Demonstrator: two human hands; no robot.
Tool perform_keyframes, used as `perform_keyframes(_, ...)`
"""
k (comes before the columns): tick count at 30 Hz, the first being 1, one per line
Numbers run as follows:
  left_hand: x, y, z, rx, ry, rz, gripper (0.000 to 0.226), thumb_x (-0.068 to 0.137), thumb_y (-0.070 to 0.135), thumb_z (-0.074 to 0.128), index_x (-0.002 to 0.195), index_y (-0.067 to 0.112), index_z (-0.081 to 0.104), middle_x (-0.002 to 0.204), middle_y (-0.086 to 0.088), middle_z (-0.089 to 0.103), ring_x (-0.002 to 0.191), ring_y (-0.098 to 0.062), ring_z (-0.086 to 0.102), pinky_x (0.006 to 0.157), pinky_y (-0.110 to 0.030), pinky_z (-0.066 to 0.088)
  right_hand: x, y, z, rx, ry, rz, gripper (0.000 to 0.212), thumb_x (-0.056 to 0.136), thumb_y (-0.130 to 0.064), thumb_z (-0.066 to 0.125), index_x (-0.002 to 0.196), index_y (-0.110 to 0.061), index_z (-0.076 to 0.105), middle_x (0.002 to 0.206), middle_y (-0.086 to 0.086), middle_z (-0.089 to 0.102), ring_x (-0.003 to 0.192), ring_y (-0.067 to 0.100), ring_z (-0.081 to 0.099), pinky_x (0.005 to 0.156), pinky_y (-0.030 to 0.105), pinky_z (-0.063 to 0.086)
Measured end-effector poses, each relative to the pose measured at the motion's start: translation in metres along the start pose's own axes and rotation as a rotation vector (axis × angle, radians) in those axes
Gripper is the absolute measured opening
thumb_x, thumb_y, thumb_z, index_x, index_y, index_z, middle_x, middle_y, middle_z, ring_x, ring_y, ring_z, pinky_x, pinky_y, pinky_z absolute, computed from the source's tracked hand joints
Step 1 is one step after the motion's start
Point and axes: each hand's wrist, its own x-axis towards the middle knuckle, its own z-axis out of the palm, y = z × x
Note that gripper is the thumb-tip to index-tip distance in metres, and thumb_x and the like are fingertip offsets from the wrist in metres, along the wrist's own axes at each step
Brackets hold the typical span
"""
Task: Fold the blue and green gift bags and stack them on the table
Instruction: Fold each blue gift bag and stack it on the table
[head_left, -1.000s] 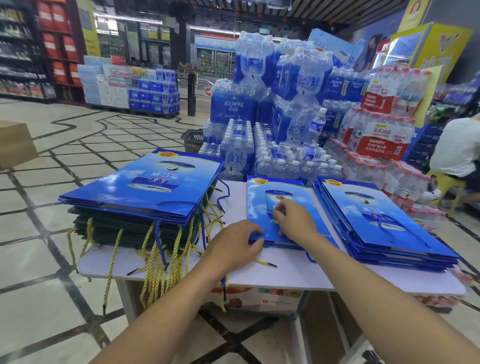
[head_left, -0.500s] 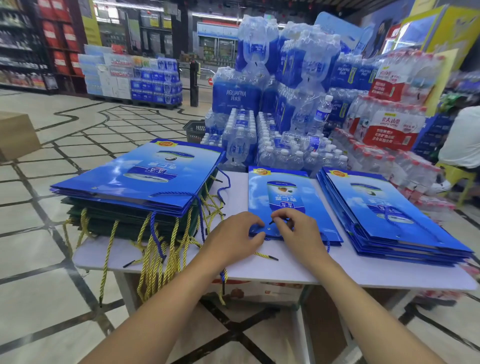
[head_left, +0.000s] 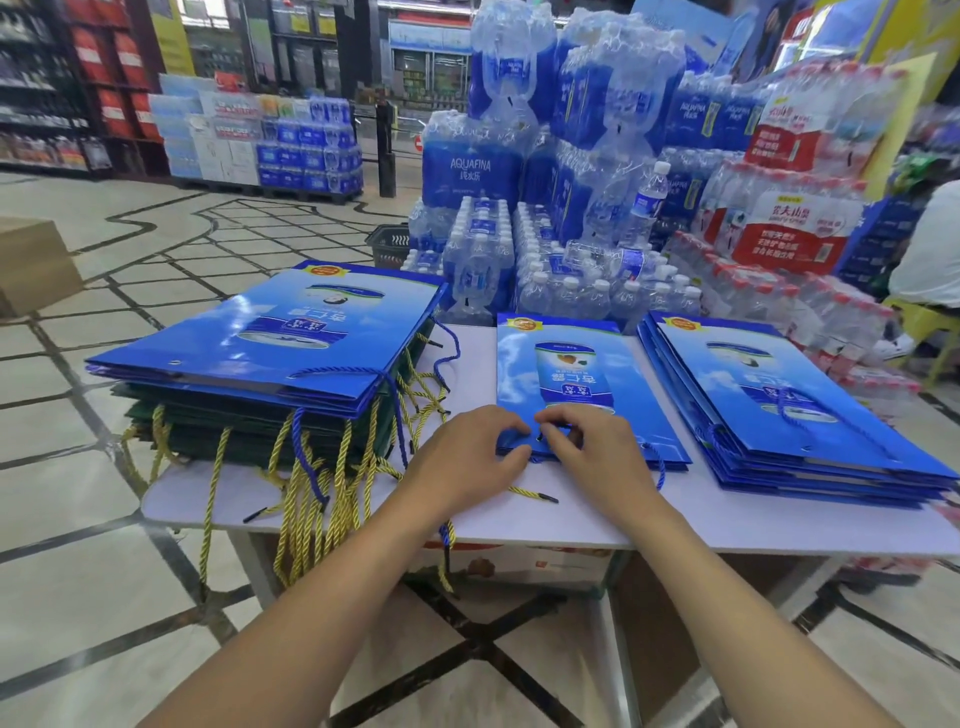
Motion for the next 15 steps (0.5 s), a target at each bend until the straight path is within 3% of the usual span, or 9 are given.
perform_keyframes(3,0.001,-0.001,0.0,-0.005,0.0,-0.015,0.03,0.094,0.046,0.059,0.12,0.036,0.068,0.125,0.02,0.065,0.11,-0.003,0.06,0.096,-0.036,0.053,0.001,0.001,0.0,-0.065,0.035,0.068,0.008,0.095,-0.037,0.07,0.103,-0.037,0.07,0.091,-0.022,0.071,0.072,-0.008,0.057,0.062,0.017,0.04)
perform_keyframes(6,0.001,0.001,-0.001,-0.009,0.016,-0.016,0.029,0.096,0.046,0.06,0.121,0.035,0.07,0.123,0.019,0.068,0.106,-0.003,0.061,0.095,-0.035,0.054,0.003,0.004,-0.002,-0.02,0.02,0.098,0.005,0.095,-0.039,0.07,0.098,-0.037,0.074,0.09,-0.023,0.071,0.089,-0.002,0.063,0.07,0.026,0.049)
perform_keyframes(11,0.001,0.004,-0.002,-0.001,0.029,-0.013,0.029,0.102,0.046,0.054,0.119,0.034,0.074,0.107,0.013,0.076,0.094,-0.008,0.066,0.081,-0.036,0.055,0.012,-0.001,-0.009,-0.184,-0.096,0.008,0.02,0.1,-0.045,0.059,0.104,-0.038,0.077,0.103,-0.02,0.072,0.101,0.007,0.058,0.076,0.035,0.051)
perform_keyframes(15,0.003,0.001,0.0,0.016,0.075,-0.016,0.032,0.106,0.046,0.049,0.1,0.027,0.074,0.085,0.005,0.073,0.076,-0.014,0.062,0.07,-0.041,0.052,0.025,-0.006,-0.022,-0.445,-0.175,-0.051,0.035,0.099,-0.05,0.045,0.096,-0.036,0.077,0.103,-0.015,0.068,0.099,0.015,0.054,0.076,0.034,0.044)
